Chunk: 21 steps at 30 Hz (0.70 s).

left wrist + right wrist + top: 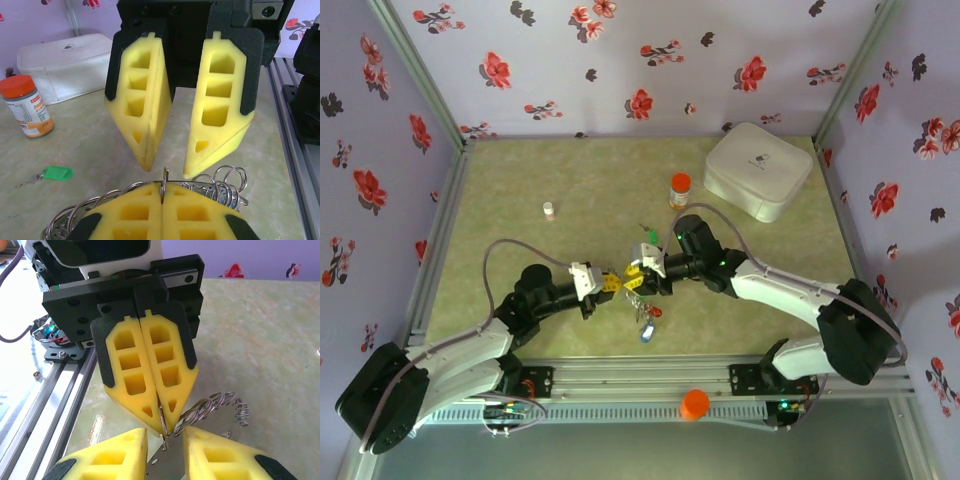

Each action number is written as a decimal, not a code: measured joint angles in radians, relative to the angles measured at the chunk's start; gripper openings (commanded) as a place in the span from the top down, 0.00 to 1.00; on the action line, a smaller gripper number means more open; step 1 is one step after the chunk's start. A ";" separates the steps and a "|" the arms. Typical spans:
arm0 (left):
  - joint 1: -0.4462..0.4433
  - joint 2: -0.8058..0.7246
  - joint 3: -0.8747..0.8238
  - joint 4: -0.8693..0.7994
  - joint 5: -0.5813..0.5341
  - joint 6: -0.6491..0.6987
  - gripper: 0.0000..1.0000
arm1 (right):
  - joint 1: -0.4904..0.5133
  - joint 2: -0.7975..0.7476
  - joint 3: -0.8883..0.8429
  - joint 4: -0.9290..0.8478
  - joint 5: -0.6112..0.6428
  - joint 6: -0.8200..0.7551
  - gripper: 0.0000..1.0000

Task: Put the keys on the keyring

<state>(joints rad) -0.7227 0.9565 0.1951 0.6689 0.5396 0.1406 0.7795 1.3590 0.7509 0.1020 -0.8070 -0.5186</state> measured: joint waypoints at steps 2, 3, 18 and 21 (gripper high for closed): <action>0.000 0.000 0.000 0.005 0.000 0.000 1.00 | 0.002 0.008 0.000 0.000 -0.002 0.000 0.78; 0.000 0.000 0.000 0.006 0.000 0.000 1.00 | 0.004 0.012 0.000 -0.001 -0.001 0.000 0.79; 0.001 -0.007 -0.011 -0.008 -0.005 0.002 0.82 | 0.013 0.040 0.057 -0.100 0.023 -0.029 1.00; 0.000 -0.030 -0.014 -0.011 -0.007 -0.001 0.71 | 0.018 0.040 0.081 -0.135 0.050 -0.044 1.00</action>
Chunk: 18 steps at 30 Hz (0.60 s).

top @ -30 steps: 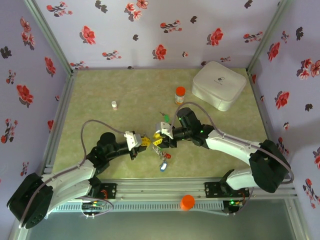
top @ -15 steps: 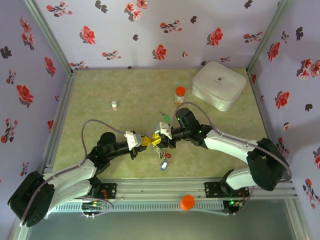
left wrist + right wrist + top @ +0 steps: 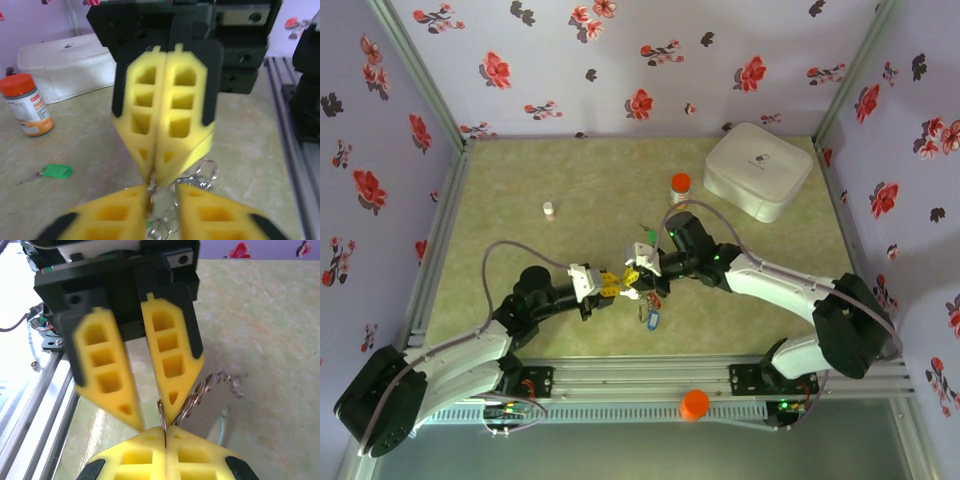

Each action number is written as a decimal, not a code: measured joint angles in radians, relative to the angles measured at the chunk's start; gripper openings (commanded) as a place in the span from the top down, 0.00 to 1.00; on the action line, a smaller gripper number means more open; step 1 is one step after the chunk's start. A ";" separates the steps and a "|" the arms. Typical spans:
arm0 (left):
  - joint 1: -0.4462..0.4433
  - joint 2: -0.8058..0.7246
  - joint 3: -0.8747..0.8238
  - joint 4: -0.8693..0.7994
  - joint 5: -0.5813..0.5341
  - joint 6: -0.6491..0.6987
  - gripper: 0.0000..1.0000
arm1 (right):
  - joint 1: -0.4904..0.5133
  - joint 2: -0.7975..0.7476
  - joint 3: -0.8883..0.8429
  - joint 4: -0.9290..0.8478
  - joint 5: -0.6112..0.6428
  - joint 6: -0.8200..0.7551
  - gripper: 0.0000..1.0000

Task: Put the keys on the keyring

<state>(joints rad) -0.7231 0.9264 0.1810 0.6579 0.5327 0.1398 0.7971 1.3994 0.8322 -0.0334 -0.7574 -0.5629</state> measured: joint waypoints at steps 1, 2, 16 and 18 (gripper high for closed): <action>-0.001 -0.009 0.000 -0.001 -0.002 -0.002 0.70 | 0.001 0.000 0.008 -0.015 0.007 -0.007 1.00; -0.001 -0.022 0.000 -0.005 -0.005 -0.002 0.70 | 0.004 0.000 0.018 -0.036 0.018 -0.016 1.00; -0.007 -0.088 0.013 -0.196 -0.070 0.002 0.75 | 0.059 0.030 0.182 -0.332 0.115 -0.164 1.00; -0.007 -0.086 0.021 -0.205 -0.070 0.005 0.77 | 0.066 0.035 0.190 -0.342 0.127 -0.171 1.00</action>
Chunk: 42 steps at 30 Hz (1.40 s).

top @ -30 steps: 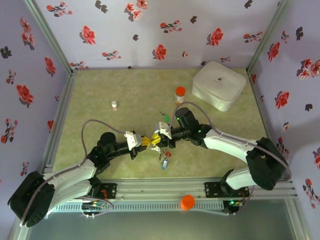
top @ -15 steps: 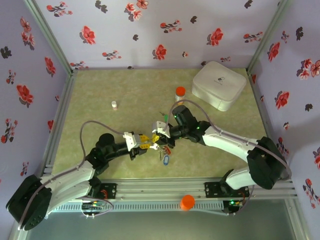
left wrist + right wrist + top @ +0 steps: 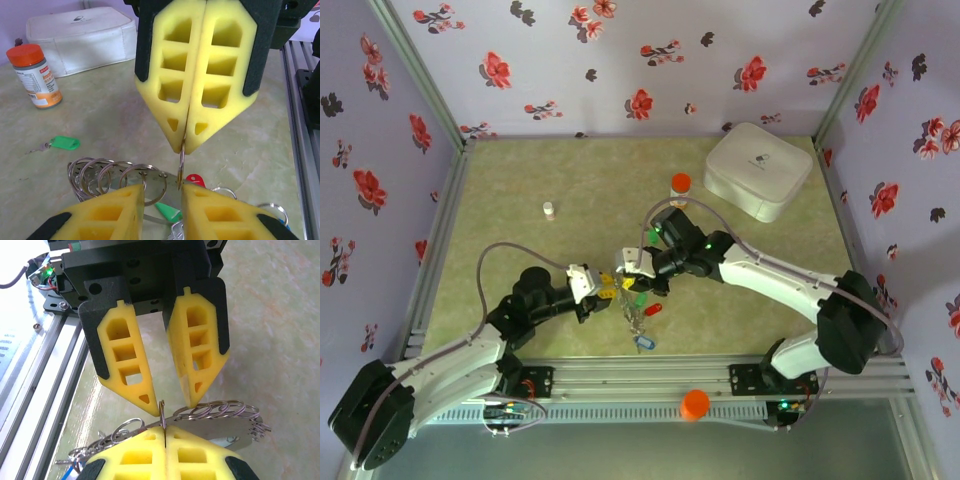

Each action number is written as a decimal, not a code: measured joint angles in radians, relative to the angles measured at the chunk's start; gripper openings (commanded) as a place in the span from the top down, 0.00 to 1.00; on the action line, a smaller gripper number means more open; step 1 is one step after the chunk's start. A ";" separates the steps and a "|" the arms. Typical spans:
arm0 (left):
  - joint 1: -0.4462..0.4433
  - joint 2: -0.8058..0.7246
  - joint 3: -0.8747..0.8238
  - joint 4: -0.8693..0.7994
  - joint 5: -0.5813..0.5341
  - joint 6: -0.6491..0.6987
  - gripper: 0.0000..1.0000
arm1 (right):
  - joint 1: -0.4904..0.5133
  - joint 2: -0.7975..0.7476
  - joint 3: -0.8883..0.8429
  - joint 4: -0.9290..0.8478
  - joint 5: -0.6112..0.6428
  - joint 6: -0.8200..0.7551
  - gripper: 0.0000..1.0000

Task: Put the keys on the keyring

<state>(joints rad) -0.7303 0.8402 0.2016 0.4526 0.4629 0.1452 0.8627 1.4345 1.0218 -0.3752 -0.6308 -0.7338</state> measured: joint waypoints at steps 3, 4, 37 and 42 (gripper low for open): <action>-0.001 0.014 0.009 -0.001 0.001 0.001 0.77 | 0.010 0.011 0.013 -0.009 0.018 0.000 1.00; -0.002 0.018 0.010 -0.001 0.001 0.001 0.78 | 0.011 0.015 0.018 -0.013 0.024 0.000 1.00; -0.005 -0.002 0.015 0.032 0.025 0.019 1.00 | -0.047 -0.093 -0.176 0.233 -0.024 0.108 0.69; -0.006 0.005 0.015 0.047 0.027 0.019 1.00 | -0.044 -0.094 -0.193 0.306 -0.023 0.142 0.68</action>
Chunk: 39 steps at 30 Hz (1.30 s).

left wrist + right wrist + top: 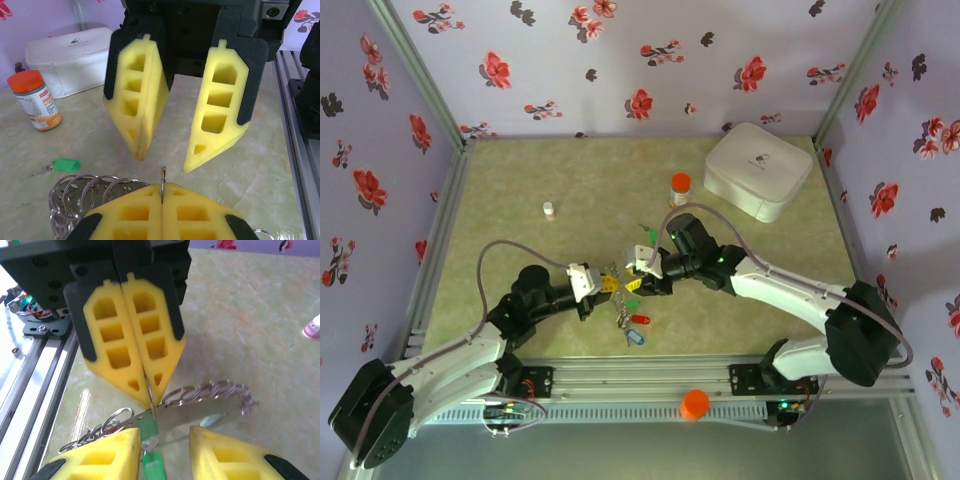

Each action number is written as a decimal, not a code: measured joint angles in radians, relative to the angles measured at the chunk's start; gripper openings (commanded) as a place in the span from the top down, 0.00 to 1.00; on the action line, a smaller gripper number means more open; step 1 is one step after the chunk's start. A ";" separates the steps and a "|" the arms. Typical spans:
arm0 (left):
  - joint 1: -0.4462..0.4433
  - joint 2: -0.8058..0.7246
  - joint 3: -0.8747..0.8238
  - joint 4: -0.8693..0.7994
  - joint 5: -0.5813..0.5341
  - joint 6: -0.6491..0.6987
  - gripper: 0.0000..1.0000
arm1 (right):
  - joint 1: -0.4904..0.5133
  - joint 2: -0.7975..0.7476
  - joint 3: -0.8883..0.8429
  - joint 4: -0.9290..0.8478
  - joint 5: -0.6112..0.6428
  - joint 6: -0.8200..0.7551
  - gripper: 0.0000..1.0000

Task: Put the keys on the keyring

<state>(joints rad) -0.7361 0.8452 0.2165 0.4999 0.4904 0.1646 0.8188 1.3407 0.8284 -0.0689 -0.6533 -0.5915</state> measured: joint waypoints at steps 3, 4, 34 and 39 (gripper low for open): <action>-0.003 0.000 0.000 0.000 -0.009 0.013 1.00 | -0.024 -0.021 -0.043 0.094 -0.005 0.093 0.67; -0.007 0.000 0.000 -0.002 -0.017 0.023 1.00 | -0.039 -0.035 -0.062 0.124 -0.004 0.135 0.67; -0.059 -0.204 0.024 -0.193 -0.540 -0.138 1.00 | -0.098 0.533 0.504 -0.406 0.762 0.787 0.58; -0.059 -0.204 0.030 -0.233 -0.535 -0.150 1.00 | -0.098 0.669 0.690 -0.519 0.816 0.668 0.59</action>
<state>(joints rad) -0.7952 0.6407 0.2466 0.2672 -0.0444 0.0151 0.7204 2.0102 1.5188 -0.5877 0.1631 0.0765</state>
